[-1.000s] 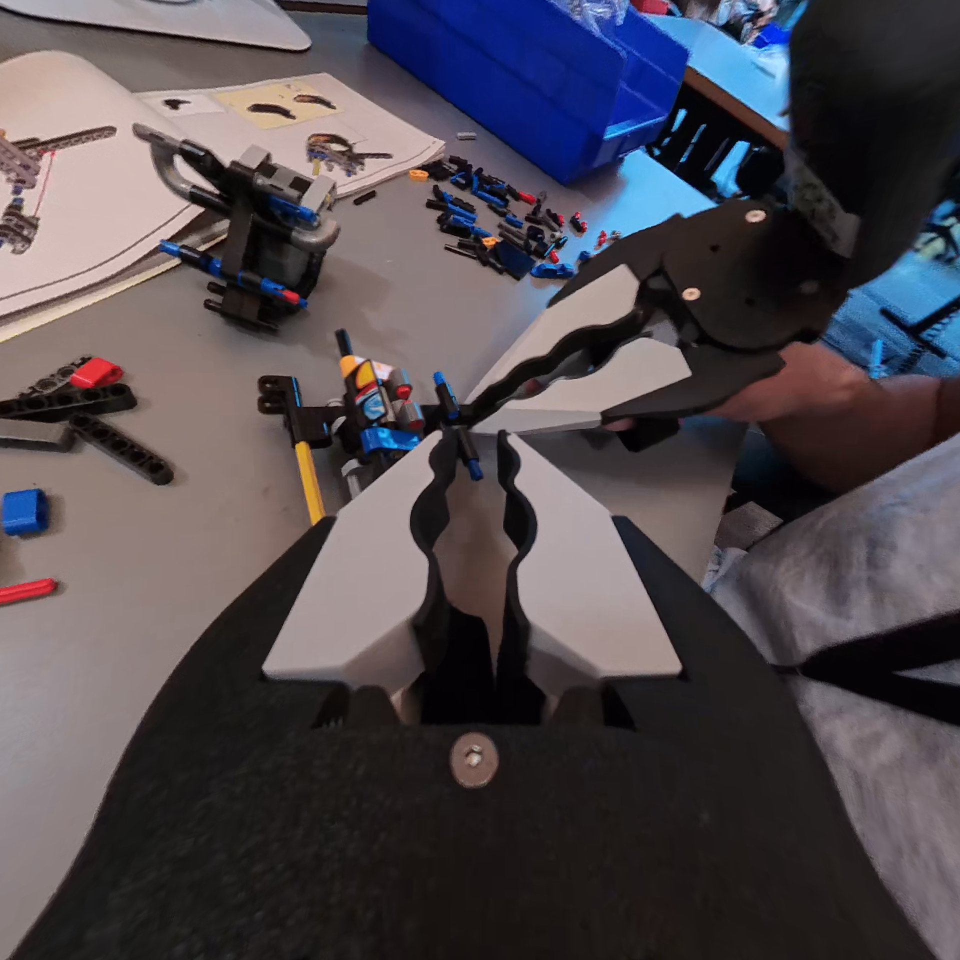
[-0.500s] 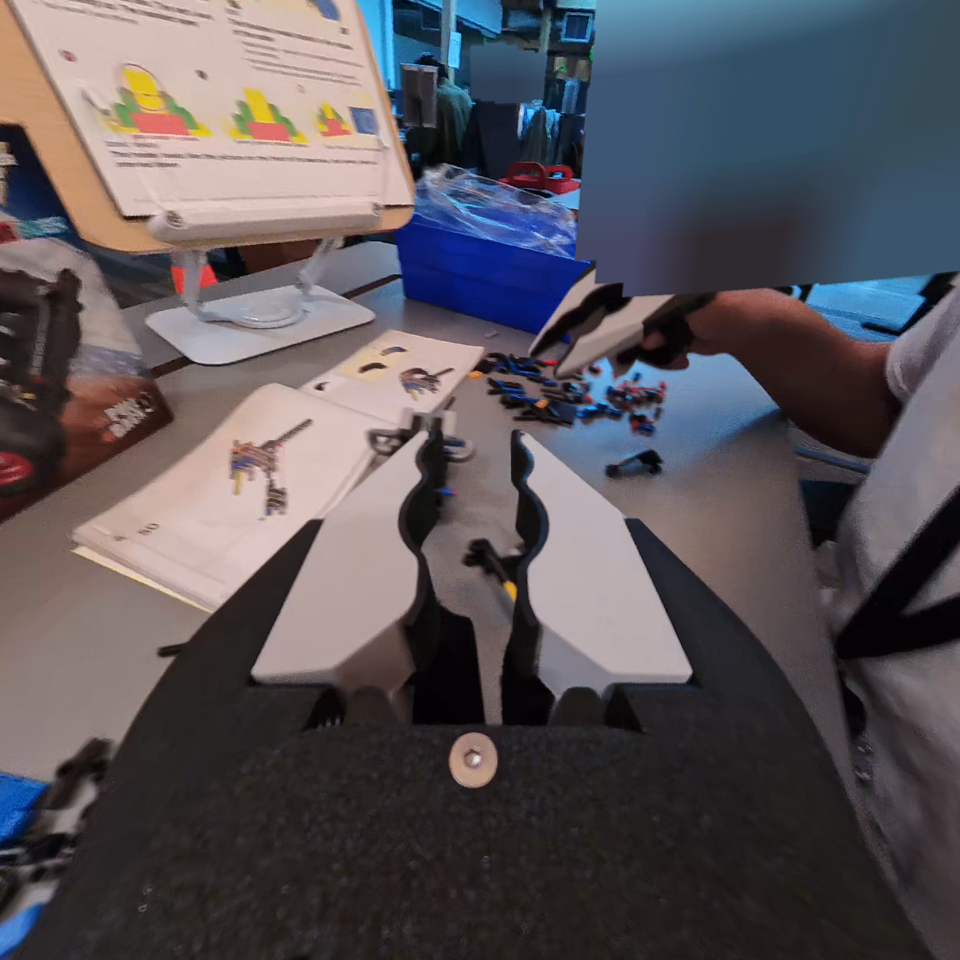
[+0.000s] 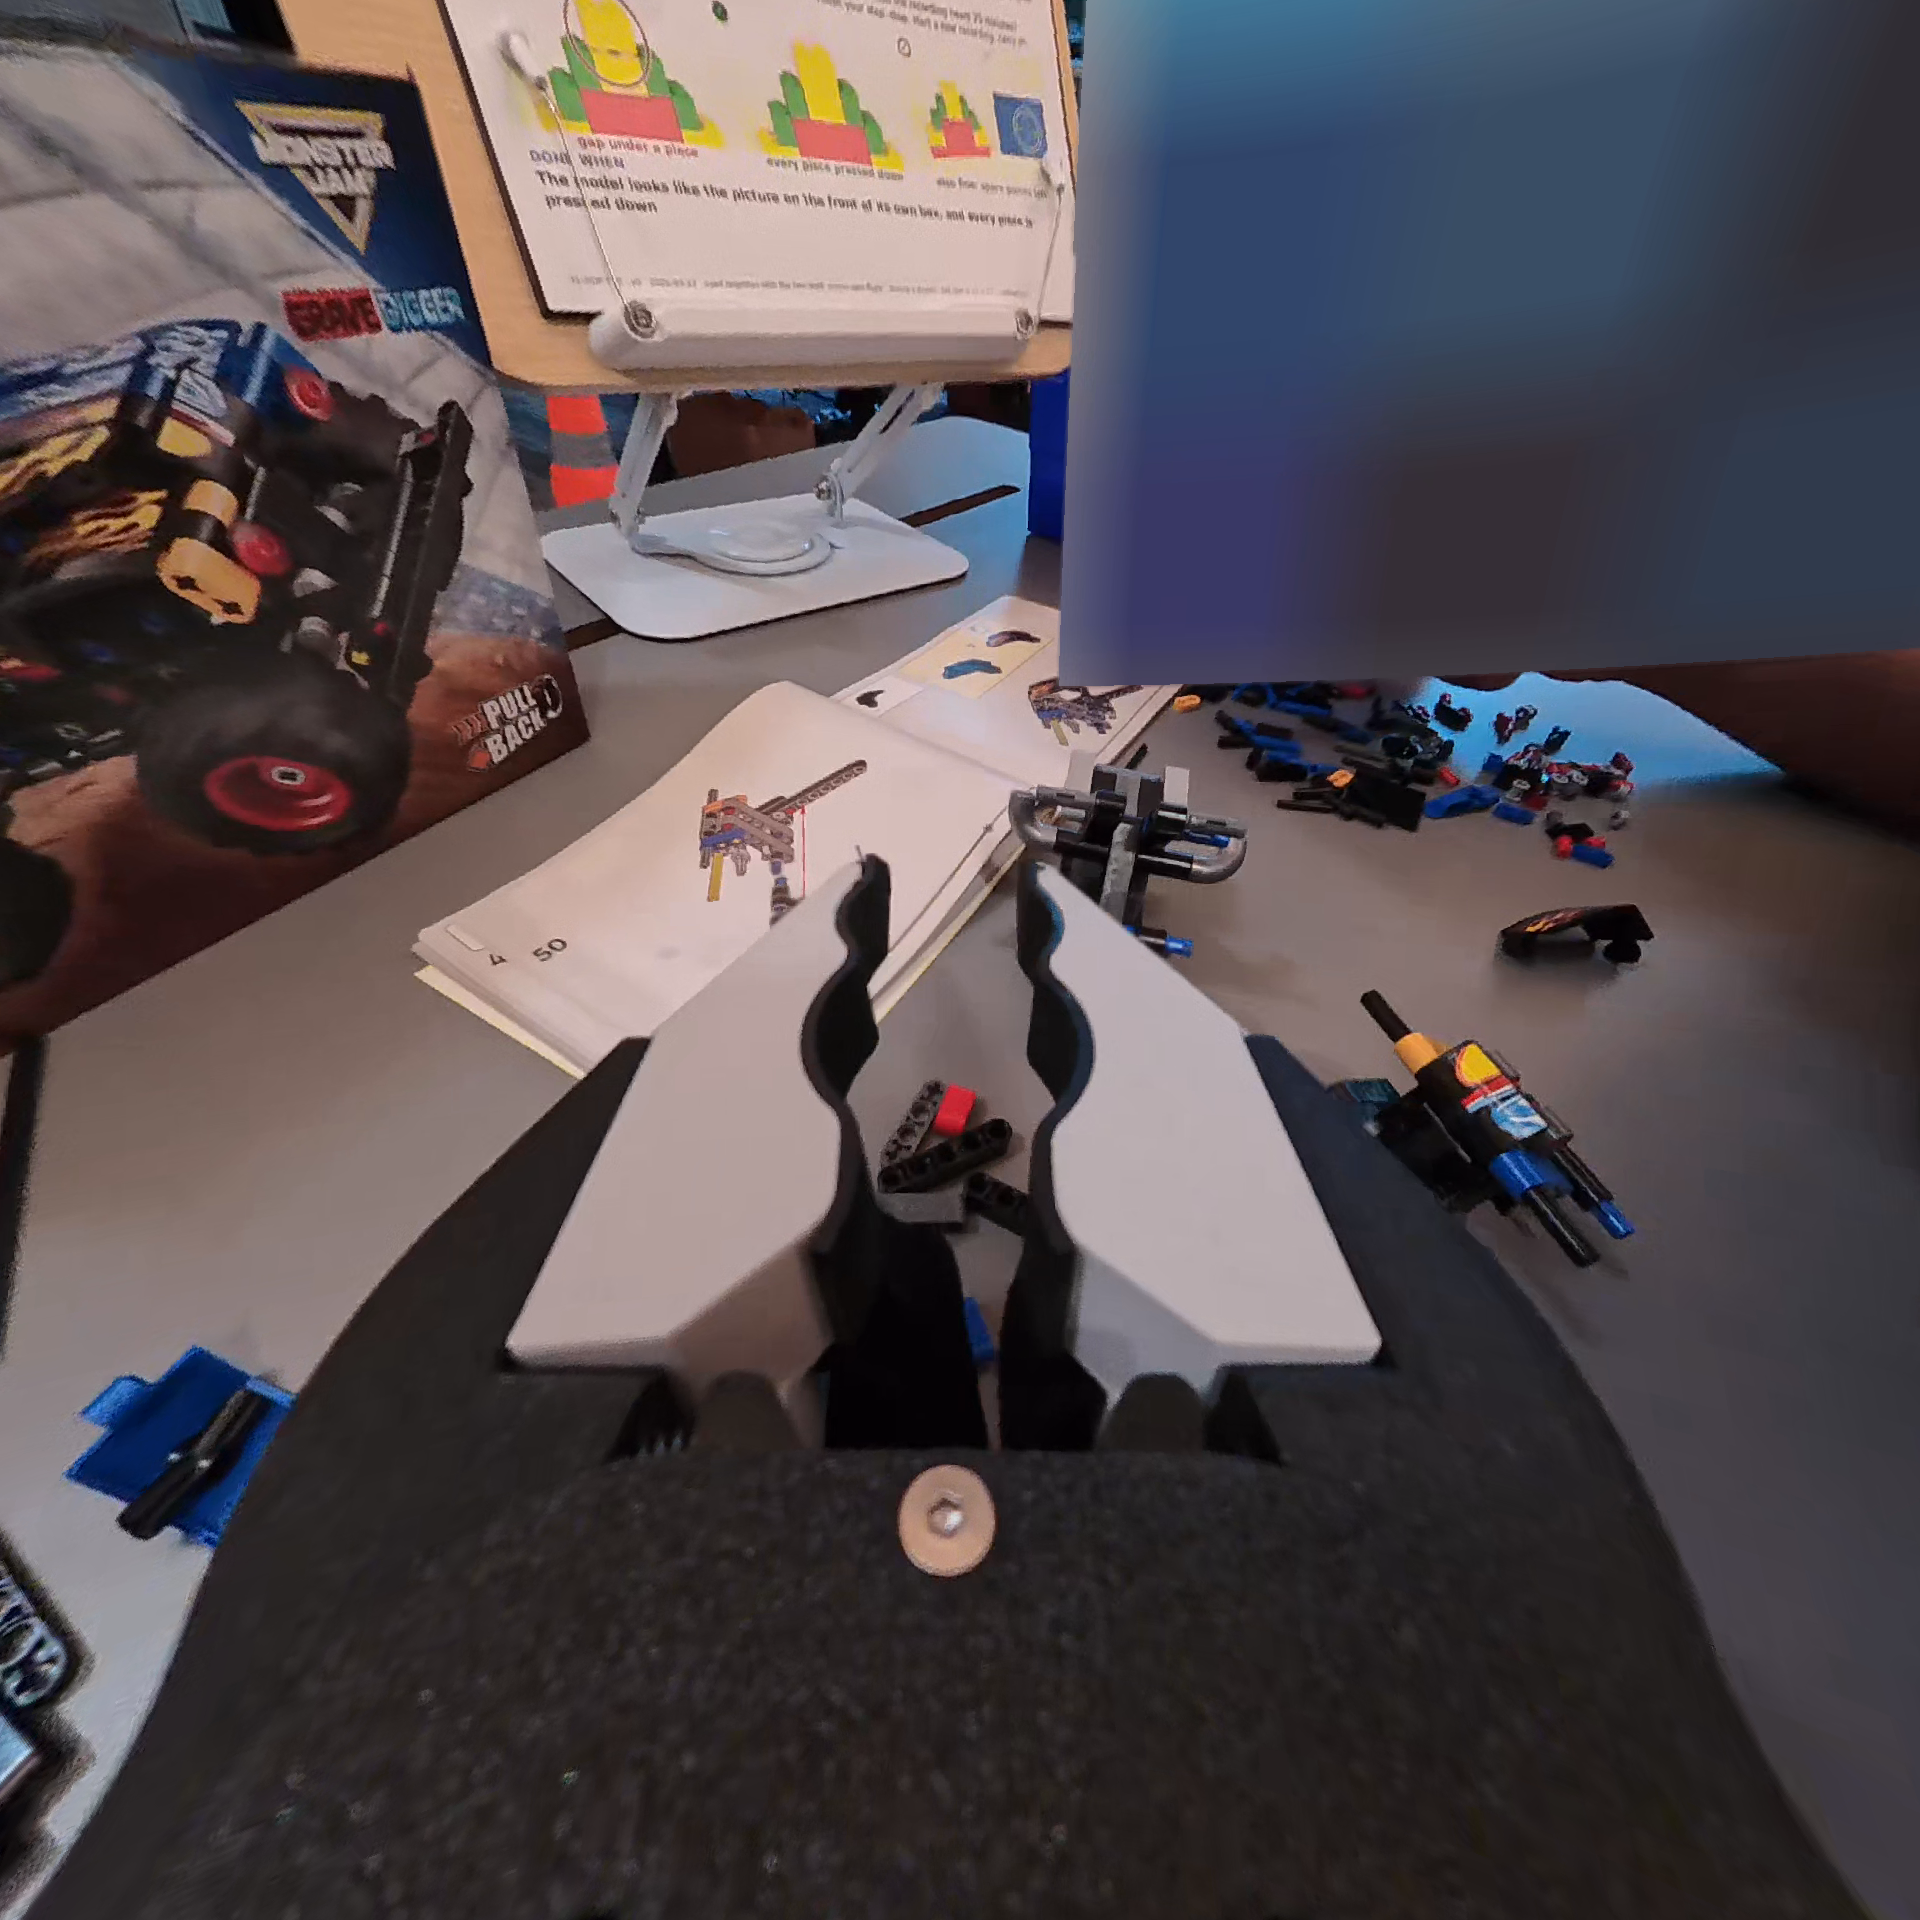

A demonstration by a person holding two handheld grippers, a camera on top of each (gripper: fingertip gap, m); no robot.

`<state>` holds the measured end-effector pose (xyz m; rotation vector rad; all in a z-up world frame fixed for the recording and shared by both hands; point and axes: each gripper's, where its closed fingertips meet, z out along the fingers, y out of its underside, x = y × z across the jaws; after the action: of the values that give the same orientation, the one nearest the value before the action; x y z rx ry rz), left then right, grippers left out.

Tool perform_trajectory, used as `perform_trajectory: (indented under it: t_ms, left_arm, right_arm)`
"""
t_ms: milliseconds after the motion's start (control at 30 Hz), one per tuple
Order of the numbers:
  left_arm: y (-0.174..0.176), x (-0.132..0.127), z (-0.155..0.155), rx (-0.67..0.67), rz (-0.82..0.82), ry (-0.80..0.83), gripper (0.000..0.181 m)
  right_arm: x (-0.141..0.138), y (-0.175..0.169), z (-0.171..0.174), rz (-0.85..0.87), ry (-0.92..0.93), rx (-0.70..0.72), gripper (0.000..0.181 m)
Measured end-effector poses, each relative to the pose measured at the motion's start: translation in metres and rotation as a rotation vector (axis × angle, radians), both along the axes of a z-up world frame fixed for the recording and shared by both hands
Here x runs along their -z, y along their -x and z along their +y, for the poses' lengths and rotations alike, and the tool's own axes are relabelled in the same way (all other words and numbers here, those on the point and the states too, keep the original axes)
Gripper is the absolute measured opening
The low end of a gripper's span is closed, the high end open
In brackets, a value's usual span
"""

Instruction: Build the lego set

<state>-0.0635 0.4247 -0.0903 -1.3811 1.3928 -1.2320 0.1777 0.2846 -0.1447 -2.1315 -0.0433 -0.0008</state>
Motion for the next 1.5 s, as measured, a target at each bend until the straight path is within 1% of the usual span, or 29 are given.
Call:
perform_trajectory:
  t_ms: [67, 167, 433, 667, 867, 1000, 1200, 1333, 1400, 1467, 1500]
  left_arm:
    - [0.001, -0.004, -0.001, 0.012, -0.014, 0.033, 0.022]
    - [0.004, 0.002, 0.005, -0.004, 0.001, 0.041, 0.021]
    - [0.004, 0.011, 0.013, -0.016, 0.029, 0.112, 0.021]
    - [0.006, 0.009, 0.014, -0.027, 0.025, 0.072, 0.020]
    - [0.006, 0.008, 0.014, -0.031, 0.031, 0.036, 0.020]
    - [0.007, 0.003, 0.010, -0.028, 0.025, 0.023, 0.020]
    - [0.012, -0.015, 0.002, -0.060, -0.012, -0.130, 0.017]
    - [0.013, -0.024, -0.014, -0.049, -0.048, -0.216, 0.015]
    - [0.011, -0.023, -0.021, -0.045, -0.043, -0.258, 0.014]
    - [0.009, -0.016, -0.026, -0.038, -0.022, -0.294, 0.013]
    - [0.008, -0.012, -0.028, -0.035, -0.005, -0.315, 0.013]
  right_arm:
    - [0.003, 0.000, 0.000, 0.022, 0.006, 0.007, 0.033]
    - [0.010, -0.004, 0.000, -0.003, 0.023, 0.016, 0.031]
    - [0.013, -0.012, -0.002, -0.014, 0.029, 0.051, 0.031]
    - [0.014, -0.007, -0.001, -0.012, 0.028, 0.030, 0.030]
    - [0.014, -0.009, -0.002, -0.022, 0.030, 0.033, 0.030]
    - [0.013, -0.009, -0.002, -0.034, 0.030, 0.034, 0.030]
    - [-0.002, -0.007, -0.003, -0.083, 0.004, 0.030, 0.031]
    - [-0.018, 0.001, -0.006, -0.077, -0.032, 0.011, 0.031]
    - [-0.017, 0.006, -0.008, -0.077, -0.002, -0.002, 0.032]
    - [-0.008, 0.014, -0.015, -0.040, 0.065, -0.021, 0.034]
    - [-0.003, 0.020, -0.021, -0.013, 0.120, -0.029, 0.040]
